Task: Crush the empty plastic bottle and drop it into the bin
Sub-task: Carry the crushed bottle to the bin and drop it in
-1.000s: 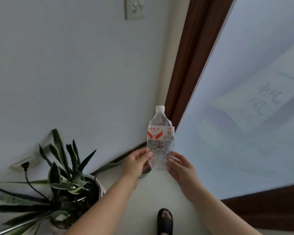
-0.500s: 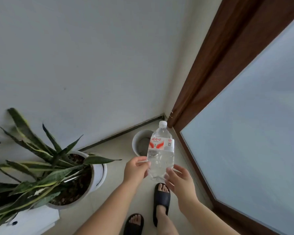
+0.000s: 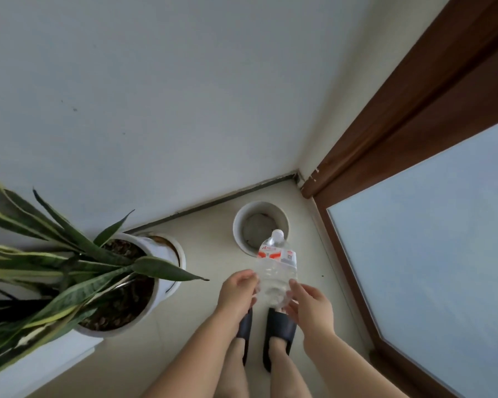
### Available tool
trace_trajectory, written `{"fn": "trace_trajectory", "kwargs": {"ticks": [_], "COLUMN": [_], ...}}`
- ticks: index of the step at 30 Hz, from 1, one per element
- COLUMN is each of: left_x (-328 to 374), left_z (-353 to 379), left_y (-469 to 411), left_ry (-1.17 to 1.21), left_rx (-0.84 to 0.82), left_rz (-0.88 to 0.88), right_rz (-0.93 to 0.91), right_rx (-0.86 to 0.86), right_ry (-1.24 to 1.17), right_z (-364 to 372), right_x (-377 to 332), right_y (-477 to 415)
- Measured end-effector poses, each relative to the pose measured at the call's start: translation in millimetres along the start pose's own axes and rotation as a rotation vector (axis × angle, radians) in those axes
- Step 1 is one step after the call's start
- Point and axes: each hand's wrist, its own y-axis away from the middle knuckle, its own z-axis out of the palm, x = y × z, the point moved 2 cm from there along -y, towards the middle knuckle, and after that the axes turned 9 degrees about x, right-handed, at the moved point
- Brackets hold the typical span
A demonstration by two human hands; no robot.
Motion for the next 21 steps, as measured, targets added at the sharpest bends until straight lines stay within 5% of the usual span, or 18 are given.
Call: {"fn": "trace_trajectory", "kwargs": {"ticks": [6, 21], "left_x": [10.9, 79.1], "left_z": [0.2, -27.7], "left_y": [-5.9, 47.8], "left_ry": [-0.027, -0.134], "left_rx": [-0.169, -0.125], "left_rz": [0.036, 0.324], "right_rz": [-0.089, -0.469], "right_rx": [-0.029, -0.029], "right_ry": [0.034, 0.321], "right_z": [8.7, -18.1], "right_x": [-16.8, -66.9], "right_y": [-11.8, 31.5]}}
